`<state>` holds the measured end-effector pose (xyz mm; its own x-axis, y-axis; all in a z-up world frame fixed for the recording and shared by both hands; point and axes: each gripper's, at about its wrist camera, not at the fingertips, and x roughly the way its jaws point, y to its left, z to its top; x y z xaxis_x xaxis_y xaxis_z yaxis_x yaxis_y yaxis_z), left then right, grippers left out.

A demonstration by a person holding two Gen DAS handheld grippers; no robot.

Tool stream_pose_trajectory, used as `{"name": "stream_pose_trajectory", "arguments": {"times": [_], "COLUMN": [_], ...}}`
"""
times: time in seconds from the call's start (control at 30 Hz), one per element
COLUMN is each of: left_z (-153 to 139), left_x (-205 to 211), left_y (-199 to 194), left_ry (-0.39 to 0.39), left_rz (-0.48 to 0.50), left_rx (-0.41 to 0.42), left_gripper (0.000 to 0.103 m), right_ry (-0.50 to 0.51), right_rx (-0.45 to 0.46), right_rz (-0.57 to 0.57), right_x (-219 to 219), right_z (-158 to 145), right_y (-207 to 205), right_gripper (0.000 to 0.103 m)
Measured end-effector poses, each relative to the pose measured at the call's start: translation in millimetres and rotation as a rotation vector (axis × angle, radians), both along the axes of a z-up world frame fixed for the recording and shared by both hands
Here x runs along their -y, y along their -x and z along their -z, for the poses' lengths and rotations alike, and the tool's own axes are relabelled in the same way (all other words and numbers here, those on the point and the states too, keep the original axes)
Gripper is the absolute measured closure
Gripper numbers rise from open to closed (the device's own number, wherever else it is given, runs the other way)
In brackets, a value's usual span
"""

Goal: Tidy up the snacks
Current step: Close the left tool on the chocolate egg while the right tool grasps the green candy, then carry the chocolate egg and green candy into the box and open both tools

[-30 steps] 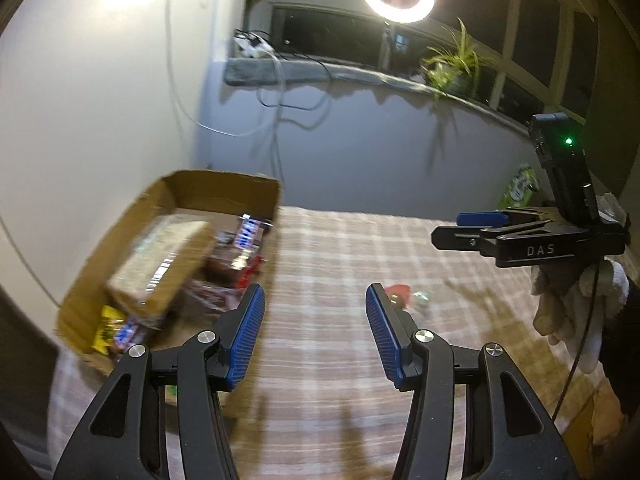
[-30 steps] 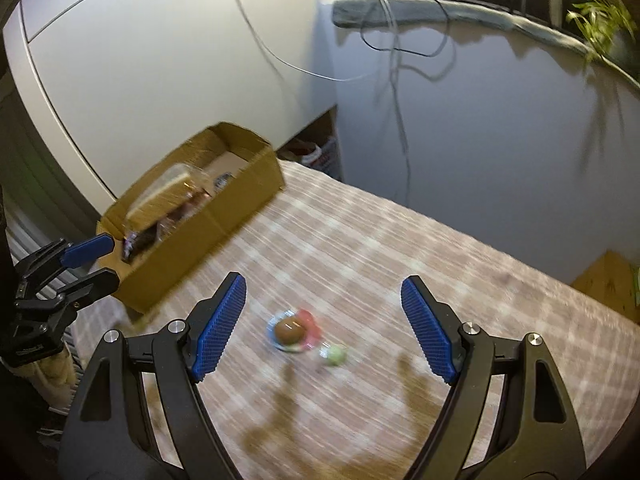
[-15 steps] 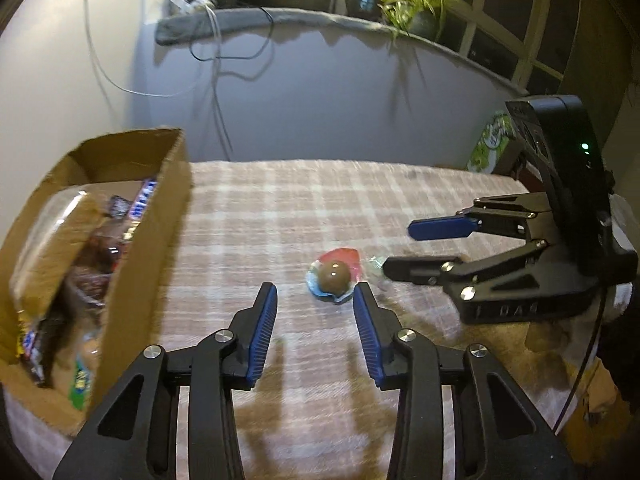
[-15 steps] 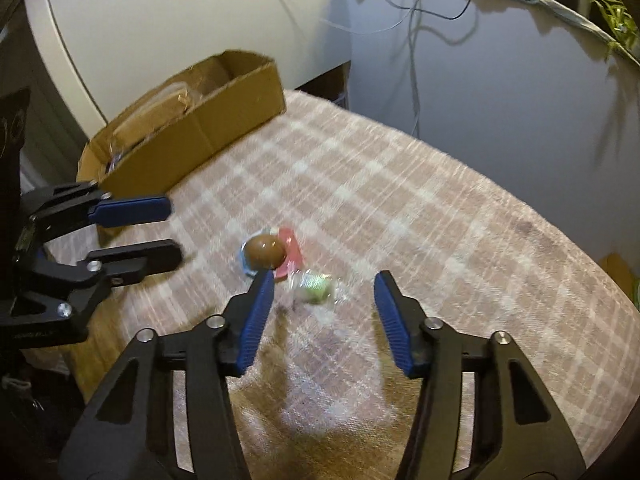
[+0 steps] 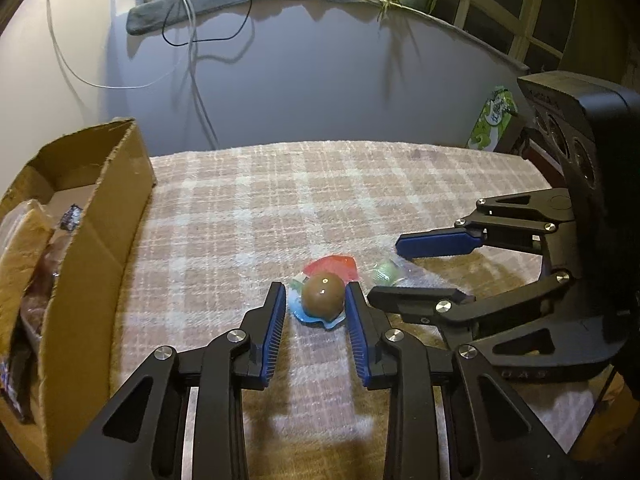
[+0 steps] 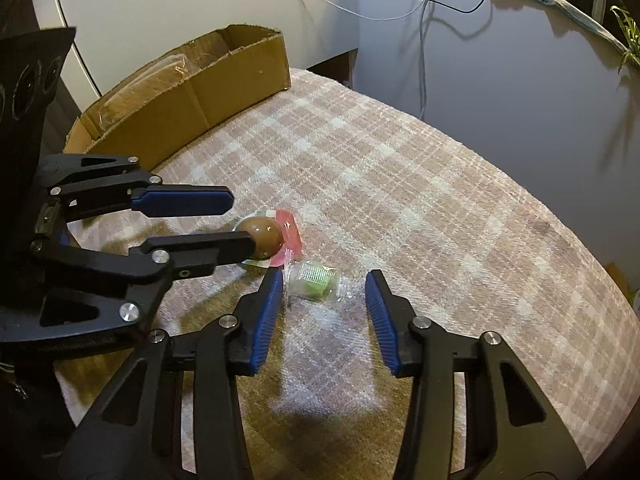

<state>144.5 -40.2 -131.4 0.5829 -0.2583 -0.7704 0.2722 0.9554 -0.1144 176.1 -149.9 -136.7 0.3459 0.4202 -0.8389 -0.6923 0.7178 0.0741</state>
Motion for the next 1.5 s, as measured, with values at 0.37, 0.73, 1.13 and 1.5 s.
{"name": "stream_pose_trajectory", "arguments": {"times": [0.37, 0.73, 1.13, 1.5], "left_z": [8, 6, -24, -58], "left_x": [8, 7, -5, -39], "left_y": [-9, -6, 17, 45], "left_ry": [-0.031, -0.035, 0.007, 0.049], "left_rz": [0.042, 0.038, 0.018, -0.044], "left_rx": [-0.009, 0.004, 0.071, 0.15], "left_gripper": [0.079, 0.08, 0.08, 0.08], "right_ry": [0.044, 0.027, -0.031, -0.082], "right_rx": [0.03, 0.029, 0.044, 0.099], "right_rz": [-0.026, -0.014, 0.016, -0.014], "right_x": [-2, 3, 13, -6], "right_z": [0, -5, -23, -61], "right_y": [0, 5, 14, 30], "right_gripper": [0.068, 0.078, 0.078, 0.078]}}
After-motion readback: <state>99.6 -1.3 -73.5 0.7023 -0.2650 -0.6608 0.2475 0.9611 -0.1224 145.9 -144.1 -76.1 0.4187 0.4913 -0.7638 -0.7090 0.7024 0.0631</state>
